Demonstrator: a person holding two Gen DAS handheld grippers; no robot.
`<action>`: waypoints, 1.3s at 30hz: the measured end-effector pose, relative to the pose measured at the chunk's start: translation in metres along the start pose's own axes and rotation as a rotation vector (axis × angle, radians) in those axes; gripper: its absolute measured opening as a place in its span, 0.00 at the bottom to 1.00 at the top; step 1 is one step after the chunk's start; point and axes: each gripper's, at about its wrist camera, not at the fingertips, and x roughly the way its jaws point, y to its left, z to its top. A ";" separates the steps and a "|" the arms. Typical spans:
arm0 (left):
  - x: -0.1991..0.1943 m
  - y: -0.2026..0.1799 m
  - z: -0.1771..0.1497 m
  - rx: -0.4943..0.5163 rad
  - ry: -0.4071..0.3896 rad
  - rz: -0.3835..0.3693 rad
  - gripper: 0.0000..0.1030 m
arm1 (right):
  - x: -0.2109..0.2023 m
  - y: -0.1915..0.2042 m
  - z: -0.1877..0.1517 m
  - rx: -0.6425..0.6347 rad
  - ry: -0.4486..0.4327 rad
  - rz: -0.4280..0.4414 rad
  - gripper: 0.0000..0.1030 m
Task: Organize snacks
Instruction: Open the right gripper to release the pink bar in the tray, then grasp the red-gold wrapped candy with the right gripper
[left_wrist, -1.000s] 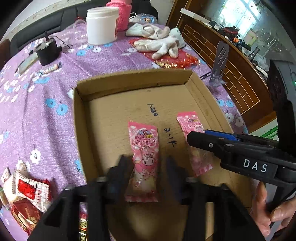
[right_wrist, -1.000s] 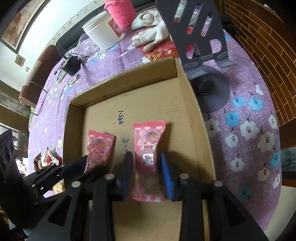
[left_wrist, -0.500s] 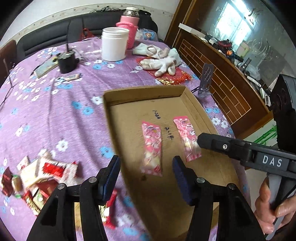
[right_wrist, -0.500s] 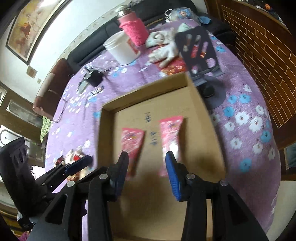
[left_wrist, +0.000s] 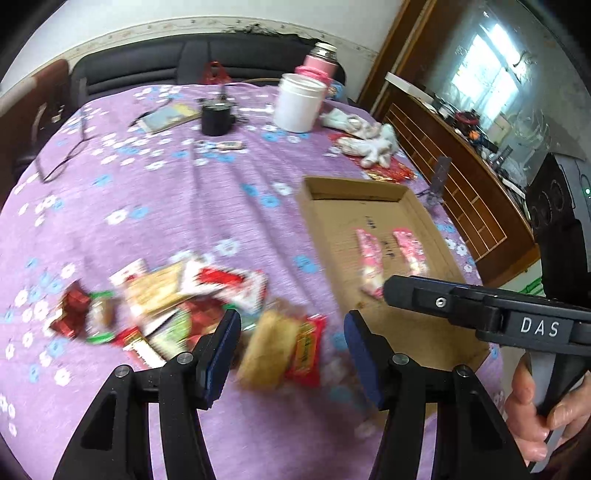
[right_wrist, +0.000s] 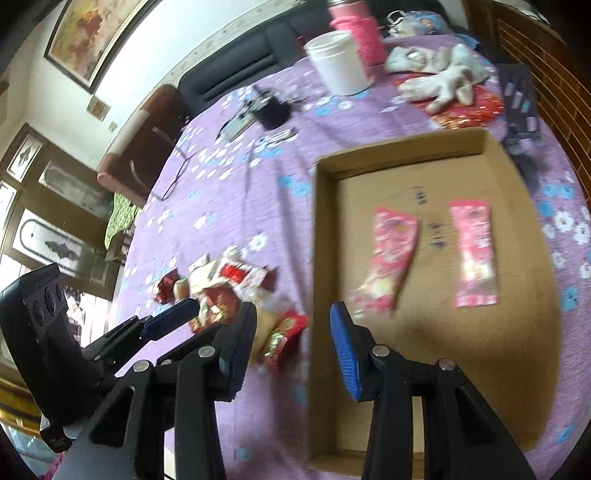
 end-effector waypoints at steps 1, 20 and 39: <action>-0.003 0.009 -0.004 -0.011 -0.002 0.009 0.60 | 0.003 0.005 -0.002 -0.008 0.006 0.003 0.39; -0.019 0.174 -0.011 -0.129 0.014 0.206 0.60 | 0.036 0.045 -0.030 -0.003 0.055 -0.008 0.39; 0.016 0.189 -0.026 -0.062 0.062 0.241 0.36 | 0.076 0.083 -0.015 -0.072 0.077 -0.051 0.39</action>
